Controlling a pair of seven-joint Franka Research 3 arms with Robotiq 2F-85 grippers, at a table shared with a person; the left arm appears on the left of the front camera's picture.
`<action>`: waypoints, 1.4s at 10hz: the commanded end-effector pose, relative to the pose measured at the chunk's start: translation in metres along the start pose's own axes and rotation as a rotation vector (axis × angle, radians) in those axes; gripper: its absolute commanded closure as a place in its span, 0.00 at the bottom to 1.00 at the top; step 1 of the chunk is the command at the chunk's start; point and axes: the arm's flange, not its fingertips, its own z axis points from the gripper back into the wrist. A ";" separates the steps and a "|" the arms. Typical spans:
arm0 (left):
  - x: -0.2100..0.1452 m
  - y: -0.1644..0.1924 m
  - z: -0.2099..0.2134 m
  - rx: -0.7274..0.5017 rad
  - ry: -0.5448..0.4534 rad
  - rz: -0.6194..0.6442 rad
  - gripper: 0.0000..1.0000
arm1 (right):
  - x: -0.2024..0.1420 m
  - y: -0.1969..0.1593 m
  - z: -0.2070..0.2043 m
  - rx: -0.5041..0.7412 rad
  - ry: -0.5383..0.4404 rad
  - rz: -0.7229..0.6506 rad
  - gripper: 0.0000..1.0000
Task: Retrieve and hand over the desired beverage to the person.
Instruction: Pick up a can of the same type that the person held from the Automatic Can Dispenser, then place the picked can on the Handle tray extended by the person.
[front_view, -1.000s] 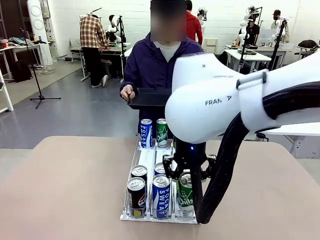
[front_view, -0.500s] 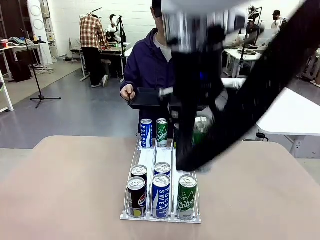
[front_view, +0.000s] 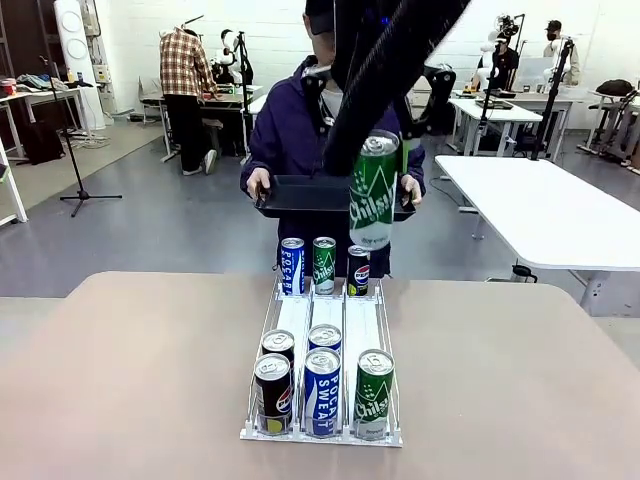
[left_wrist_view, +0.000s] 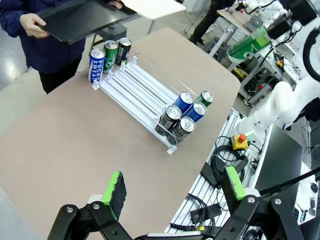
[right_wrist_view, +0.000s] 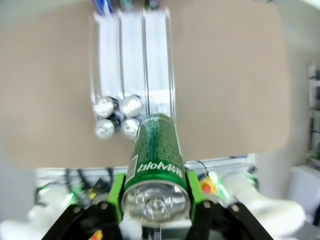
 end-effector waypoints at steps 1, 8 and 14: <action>0.001 0.000 0.000 -0.012 -0.015 -0.018 0.00 | 0.024 -0.004 0.006 0.042 0.016 0.016 1.00; 0.001 0.000 0.000 -0.012 -0.015 -0.018 0.00 | 0.030 -0.008 -0.002 0.026 0.020 0.000 1.00; 0.001 0.000 0.000 -0.012 -0.015 -0.018 0.00 | 0.030 -0.008 -0.002 0.026 0.020 0.000 1.00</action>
